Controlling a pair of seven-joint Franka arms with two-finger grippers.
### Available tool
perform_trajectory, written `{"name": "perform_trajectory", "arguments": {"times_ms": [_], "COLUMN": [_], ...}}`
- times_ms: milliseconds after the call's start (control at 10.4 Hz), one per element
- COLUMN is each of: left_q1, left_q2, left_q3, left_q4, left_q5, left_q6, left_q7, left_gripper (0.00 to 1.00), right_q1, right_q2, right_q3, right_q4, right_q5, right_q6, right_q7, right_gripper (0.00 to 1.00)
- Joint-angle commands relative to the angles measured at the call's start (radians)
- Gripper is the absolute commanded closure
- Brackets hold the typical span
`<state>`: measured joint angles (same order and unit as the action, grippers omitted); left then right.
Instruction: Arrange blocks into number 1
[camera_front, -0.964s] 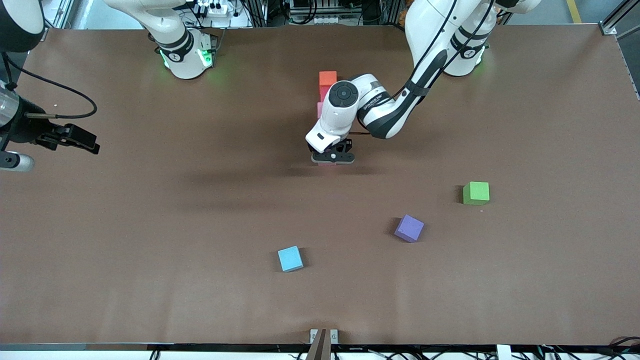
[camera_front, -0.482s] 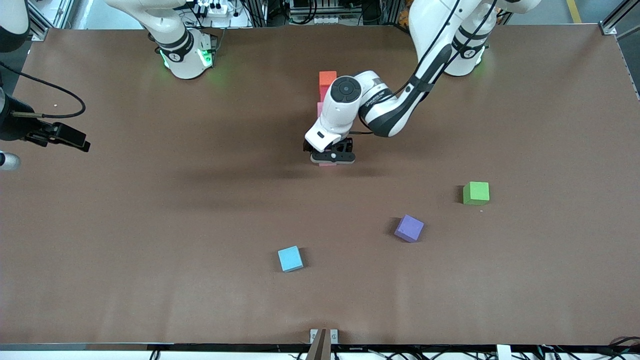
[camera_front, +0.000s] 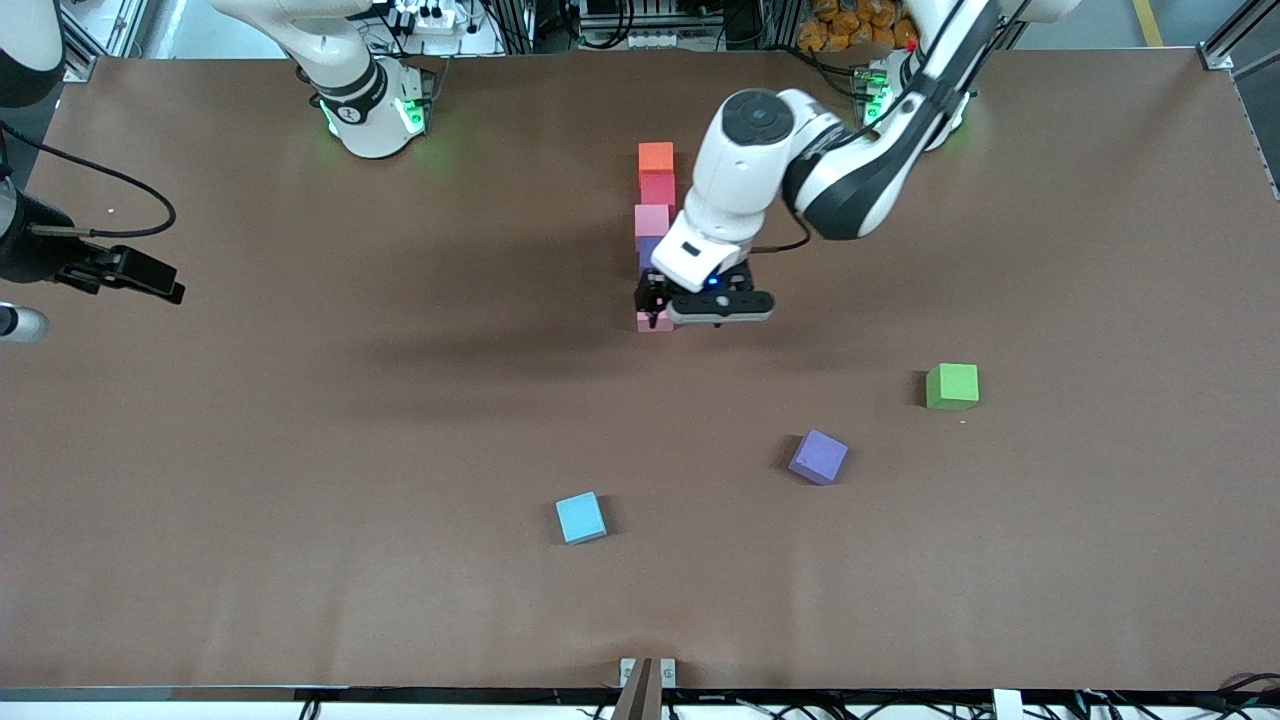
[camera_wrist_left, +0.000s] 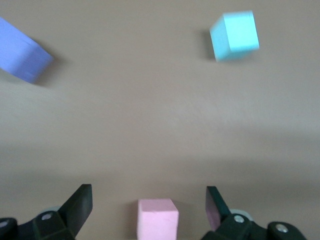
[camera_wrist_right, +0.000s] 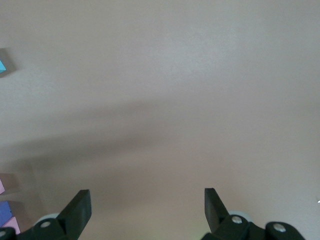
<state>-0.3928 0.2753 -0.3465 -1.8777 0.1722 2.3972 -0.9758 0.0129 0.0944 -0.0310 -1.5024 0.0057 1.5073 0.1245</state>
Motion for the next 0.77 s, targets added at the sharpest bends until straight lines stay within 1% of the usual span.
{"name": "perform_trajectory", "arguments": {"times_ms": [0, 193, 386, 482, 675], "left_q1": [0.081, 0.167, 0.247, 0.271, 0.276], "left_q2": [-0.100, -0.161, -0.217, -0.223, -0.223], "left_q3": [-0.015, -0.029, -0.026, -0.011, 0.053], "left_q4": [0.021, 0.046, 0.057, 0.092, 0.176], "left_q5": [0.026, 0.015, -0.031, -0.045, -0.046], "left_q6": [-0.160, -0.274, -0.331, -0.395, -0.505], "left_q7": [0.024, 0.151, 0.303, 0.392, 0.492], "left_gripper": [0.00, 0.00, 0.00, 0.00, 0.00], "right_q1": [-0.022, -0.021, -0.019, -0.018, -0.013], "right_q2": [0.008, 0.008, 0.008, 0.010, 0.010], "right_q3": [0.008, 0.008, 0.008, 0.008, 0.010], "right_q4": [0.011, 0.013, 0.011, 0.011, 0.011], "right_q5": [0.007, 0.007, 0.007, 0.007, 0.004], "right_q6": [-0.012, -0.012, -0.012, -0.012, -0.012], "right_q7": [-0.005, -0.003, -0.003, -0.003, -0.006], "right_gripper": [0.00, 0.00, 0.00, 0.00, 0.00]}}
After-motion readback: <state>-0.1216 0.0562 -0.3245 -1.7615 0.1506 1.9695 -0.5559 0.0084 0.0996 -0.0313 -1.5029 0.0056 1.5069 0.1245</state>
